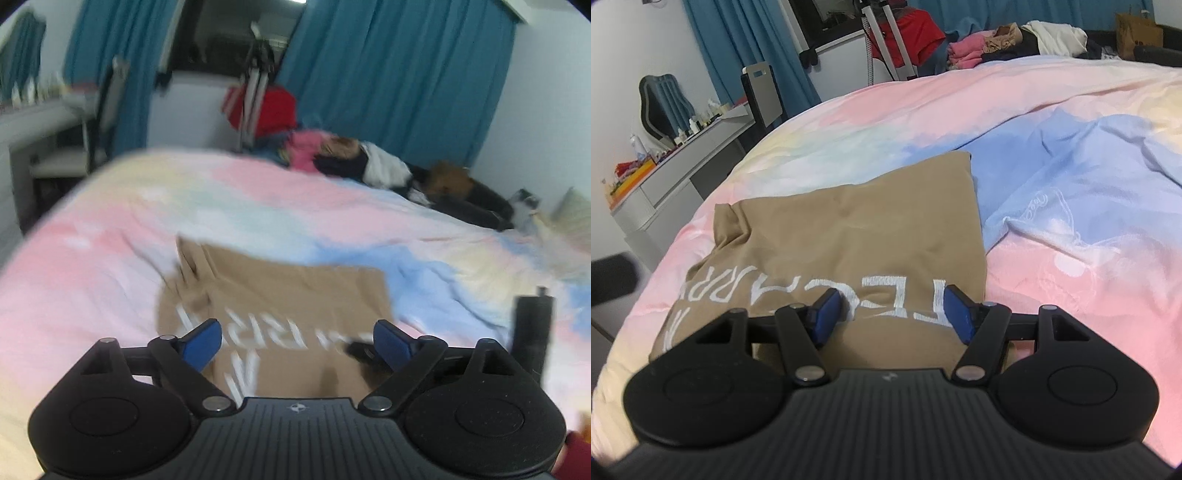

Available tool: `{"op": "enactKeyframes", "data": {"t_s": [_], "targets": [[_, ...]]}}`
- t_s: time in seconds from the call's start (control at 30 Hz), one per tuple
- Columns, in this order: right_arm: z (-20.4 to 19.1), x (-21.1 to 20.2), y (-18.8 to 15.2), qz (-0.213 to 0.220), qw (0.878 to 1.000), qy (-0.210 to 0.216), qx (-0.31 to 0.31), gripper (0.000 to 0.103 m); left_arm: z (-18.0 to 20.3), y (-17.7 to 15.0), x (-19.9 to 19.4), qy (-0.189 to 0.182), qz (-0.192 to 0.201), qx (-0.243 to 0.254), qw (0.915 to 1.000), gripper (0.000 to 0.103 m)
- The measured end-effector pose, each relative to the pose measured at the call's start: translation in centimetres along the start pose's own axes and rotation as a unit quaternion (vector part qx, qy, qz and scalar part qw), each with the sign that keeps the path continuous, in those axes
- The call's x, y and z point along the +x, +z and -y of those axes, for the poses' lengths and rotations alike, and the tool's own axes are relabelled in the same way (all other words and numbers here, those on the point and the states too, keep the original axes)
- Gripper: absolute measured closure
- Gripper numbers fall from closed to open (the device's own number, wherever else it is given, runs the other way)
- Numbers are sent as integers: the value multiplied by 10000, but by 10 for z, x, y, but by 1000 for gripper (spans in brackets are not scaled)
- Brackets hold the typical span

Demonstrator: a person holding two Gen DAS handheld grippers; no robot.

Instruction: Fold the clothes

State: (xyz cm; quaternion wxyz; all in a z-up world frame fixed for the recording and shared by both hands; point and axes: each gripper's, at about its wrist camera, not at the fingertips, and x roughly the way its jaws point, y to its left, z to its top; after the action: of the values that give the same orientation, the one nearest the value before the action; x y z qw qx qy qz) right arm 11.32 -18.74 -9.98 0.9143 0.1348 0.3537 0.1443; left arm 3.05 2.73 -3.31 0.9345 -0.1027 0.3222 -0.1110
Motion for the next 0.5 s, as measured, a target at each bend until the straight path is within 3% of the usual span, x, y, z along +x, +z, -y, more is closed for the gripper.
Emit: {"op": "enactKeyframes", "data": {"t_s": [0.13, 0.3, 0.5], "targets": [[6, -1, 2, -4, 9996, 80, 264, 38, -19, -19, 11, -307, -947, -937, 9906, 12], [12, -1, 4, 0, 9983, 132, 564, 38, -47, -41, 38, -542, -1706, -2114, 9609, 12], [9, -1, 4, -7, 9989, 59, 468, 38, -76, -50, 51, -689, -1459, -3133, 9359, 12]]}}
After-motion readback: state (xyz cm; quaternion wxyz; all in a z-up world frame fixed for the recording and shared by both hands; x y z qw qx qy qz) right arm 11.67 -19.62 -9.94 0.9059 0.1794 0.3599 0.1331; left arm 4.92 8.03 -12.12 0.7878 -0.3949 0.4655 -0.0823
